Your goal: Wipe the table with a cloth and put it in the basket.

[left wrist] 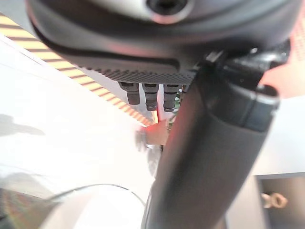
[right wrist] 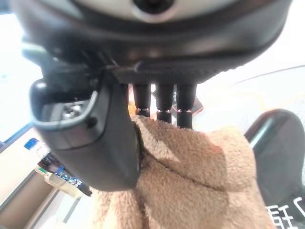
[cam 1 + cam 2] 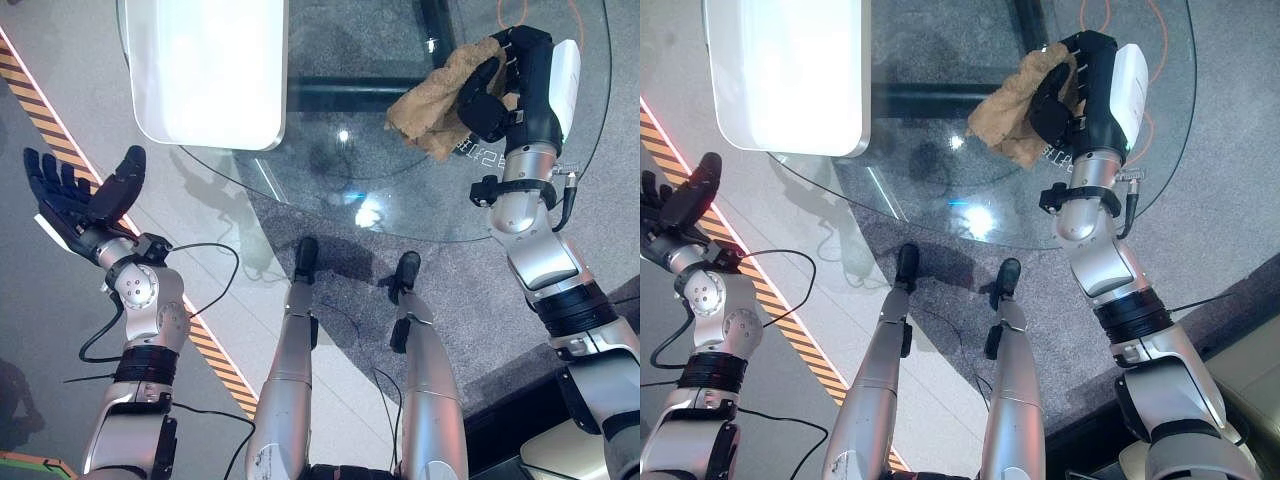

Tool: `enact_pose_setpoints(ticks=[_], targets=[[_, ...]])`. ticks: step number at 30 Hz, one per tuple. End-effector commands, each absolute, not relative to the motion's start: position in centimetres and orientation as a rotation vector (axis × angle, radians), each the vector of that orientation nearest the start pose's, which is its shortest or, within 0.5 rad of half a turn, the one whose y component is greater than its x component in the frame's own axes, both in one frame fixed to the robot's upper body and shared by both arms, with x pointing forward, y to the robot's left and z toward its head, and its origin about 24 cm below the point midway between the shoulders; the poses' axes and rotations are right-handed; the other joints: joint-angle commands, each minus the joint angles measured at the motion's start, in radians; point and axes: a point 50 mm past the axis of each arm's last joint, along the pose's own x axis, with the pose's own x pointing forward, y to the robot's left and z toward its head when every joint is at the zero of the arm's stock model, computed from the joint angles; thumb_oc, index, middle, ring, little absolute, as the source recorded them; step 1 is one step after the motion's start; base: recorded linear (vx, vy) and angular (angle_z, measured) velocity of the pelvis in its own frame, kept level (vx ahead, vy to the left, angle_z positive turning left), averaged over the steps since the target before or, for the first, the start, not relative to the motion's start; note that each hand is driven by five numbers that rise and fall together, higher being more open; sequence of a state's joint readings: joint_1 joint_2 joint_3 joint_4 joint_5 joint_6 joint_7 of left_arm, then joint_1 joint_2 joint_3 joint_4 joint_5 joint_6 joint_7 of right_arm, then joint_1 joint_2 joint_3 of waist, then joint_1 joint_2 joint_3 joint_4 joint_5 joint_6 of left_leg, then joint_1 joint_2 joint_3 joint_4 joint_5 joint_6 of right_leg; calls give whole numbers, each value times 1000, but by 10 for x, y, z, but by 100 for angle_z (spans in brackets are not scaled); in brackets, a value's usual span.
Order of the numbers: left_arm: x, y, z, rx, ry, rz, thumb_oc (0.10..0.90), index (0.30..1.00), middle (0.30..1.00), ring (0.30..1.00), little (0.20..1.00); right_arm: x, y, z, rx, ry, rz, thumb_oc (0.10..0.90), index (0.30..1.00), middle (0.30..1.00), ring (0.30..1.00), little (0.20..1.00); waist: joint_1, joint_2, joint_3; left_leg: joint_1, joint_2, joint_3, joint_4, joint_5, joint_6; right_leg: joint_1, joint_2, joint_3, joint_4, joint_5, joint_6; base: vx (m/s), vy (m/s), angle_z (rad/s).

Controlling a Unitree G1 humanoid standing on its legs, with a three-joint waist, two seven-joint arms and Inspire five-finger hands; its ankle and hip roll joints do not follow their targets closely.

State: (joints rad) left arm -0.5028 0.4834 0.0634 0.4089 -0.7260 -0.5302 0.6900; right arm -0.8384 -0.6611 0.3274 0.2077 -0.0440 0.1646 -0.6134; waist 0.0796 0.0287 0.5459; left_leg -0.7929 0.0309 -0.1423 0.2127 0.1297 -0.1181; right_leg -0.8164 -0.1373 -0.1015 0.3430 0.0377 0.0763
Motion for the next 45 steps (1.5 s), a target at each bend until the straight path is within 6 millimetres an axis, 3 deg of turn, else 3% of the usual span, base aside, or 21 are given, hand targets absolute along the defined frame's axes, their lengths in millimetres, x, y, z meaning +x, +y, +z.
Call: enact_pose_setpoints(ticks=[1, 7, 23, 31, 45], targets=[[286, 314, 211, -417, -871, 843, 800, 900, 900, 900, 900, 306, -177, 324, -543, -1078, -522, 100, 300, 300, 300, 200, 6, -3, -26, 37, -62, 118, 14, -61, 92, 69, 60, -50, 4, -82, -17, 0, 0, 0], [284, 303, 225, -383, -924, 776, 800, 900, 900, 900, 900, 301, -176, 329, -536, -1099, -521, 100, 300, 300, 300, 200, 8, -5, -26, 37, -61, 119, 10, -51, 94, 71, 61, -51, -1, -70, -17, 0, 0, 0], [274, 248, 262, -289, -1067, 246, 800, 900, 900, 900, 900, 282, -178, 350, -545, -1211, -527, 100, 300, 300, 300, 200, 11, -21, -26, 80, -62, 124, 5, -49, 97, 120, 60, -56, -10, -53, -9, 5, -8, 0], [280, 223, 270, -267, -1043, 28, 800, 900, 900, 900, 900, 274, -174, 366, -532, -1267, -520, 100, 300, 300, 300, 200, 2, -31, -26, 94, -59, 129, 1, -48, 98, 132, 62, -53, -16, -43, -6, 0, 0, 0], [292, 189, 273, -239, -982, -172, 800, 900, 900, 900, 900, 261, -158, 386, -522, -1365, -464, 100, 300, 300, 300, 200, -17, -37, -26, 114, -53, 143, -4, -48, 96, 147, 64, -42, -23, -39, -7, 0, 0, 0]])
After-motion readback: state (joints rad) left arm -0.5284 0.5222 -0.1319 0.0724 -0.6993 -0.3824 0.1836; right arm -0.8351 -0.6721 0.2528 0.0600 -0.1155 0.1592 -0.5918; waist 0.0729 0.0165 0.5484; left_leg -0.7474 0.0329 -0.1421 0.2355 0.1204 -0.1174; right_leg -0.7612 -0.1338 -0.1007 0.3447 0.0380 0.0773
